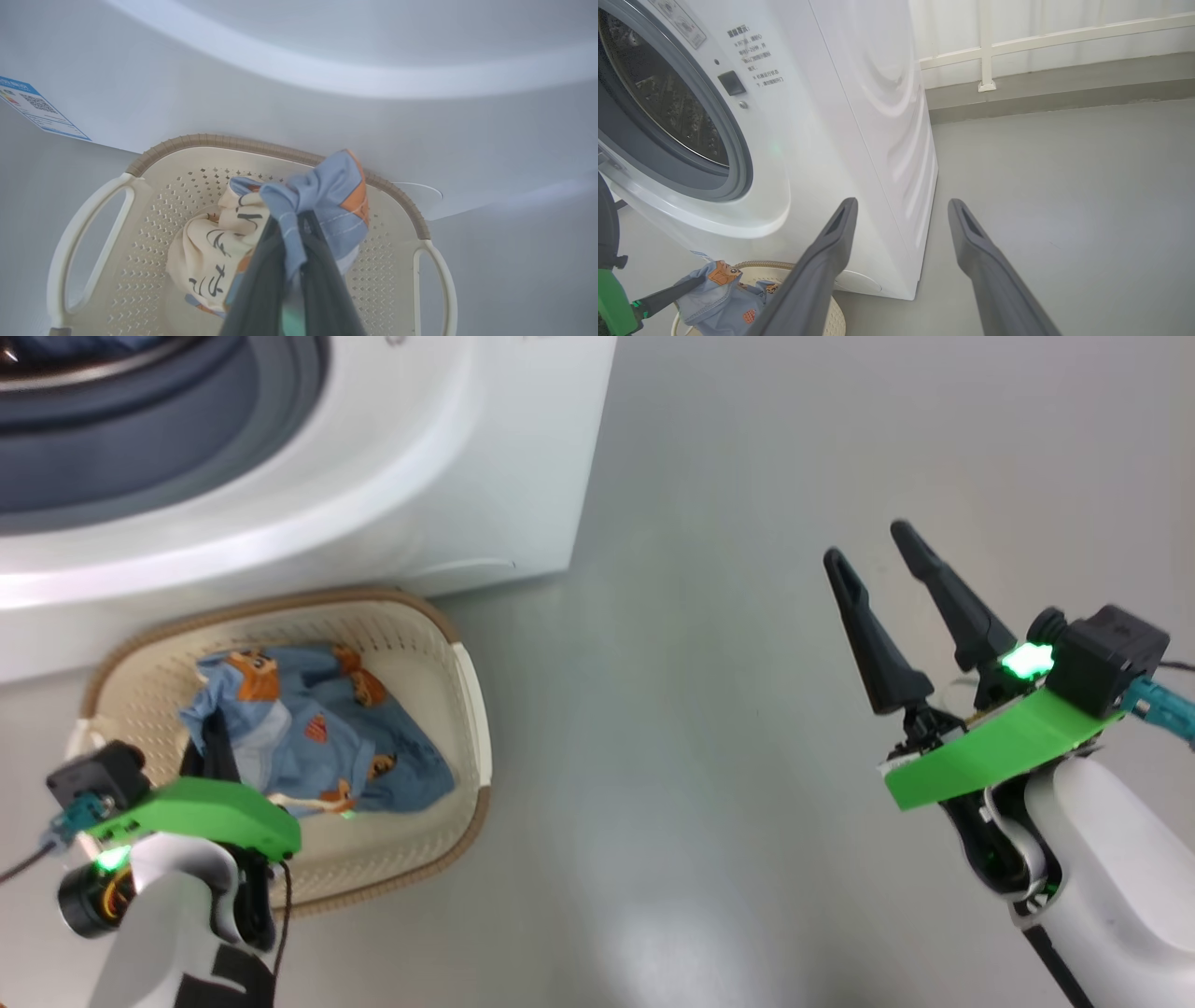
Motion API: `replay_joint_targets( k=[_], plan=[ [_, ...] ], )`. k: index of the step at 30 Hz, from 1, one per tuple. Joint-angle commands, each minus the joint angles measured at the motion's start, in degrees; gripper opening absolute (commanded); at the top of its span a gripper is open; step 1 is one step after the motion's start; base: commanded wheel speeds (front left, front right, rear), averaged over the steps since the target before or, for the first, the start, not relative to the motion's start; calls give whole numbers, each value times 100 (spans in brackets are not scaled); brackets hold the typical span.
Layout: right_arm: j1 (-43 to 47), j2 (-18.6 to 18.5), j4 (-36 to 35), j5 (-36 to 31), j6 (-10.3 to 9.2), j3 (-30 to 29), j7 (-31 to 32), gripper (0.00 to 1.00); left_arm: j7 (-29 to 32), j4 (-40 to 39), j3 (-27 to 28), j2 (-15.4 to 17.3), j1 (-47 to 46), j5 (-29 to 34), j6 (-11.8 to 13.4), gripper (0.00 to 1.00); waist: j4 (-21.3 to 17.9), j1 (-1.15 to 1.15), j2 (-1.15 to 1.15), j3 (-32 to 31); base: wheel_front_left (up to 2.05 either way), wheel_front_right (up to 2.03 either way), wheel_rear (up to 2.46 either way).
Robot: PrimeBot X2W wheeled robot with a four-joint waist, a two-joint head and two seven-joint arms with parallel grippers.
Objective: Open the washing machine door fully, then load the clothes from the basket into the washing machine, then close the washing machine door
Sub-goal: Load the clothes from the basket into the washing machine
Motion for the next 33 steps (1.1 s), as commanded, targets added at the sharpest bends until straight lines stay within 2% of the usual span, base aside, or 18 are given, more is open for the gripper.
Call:
replay_joint_targets(
  k=[1, 13, 23, 27, 33],
  plan=[
    [237, -42, -78, 46, 33, 60, -44, 100, -53, -211, 157, 127, 268, 57, -23, 0, 117, 0, 0, -473, 0, 0, 0],
    [598, -3, 100, 20, 33, 74, -44, 100, -53, -1724, 148, -130, 1114, 240, -223, 0, 286, 0, 0, -1289, 0, 0, 0],
    [874, 26, 200, 10, 33, 74, -44, 100, -53, -2849, -76, -232, 1662, 335, -278, 0, 350, 0, 0, -1809, 0, 0, 0],
    [983, 38, 232, 0, 33, 69, -44, 100, -52, -3287, -162, -224, 1848, 378, -276, 0, 359, 0, 0, -1983, 0, 0, 0],
    [1072, 40, 252, -12, 33, 51, -44, 100, 142, -3971, -349, -96, 2074, 631, -146, 0, 372, 0, 0, -2155, 0, 0, 0]
  ],
)
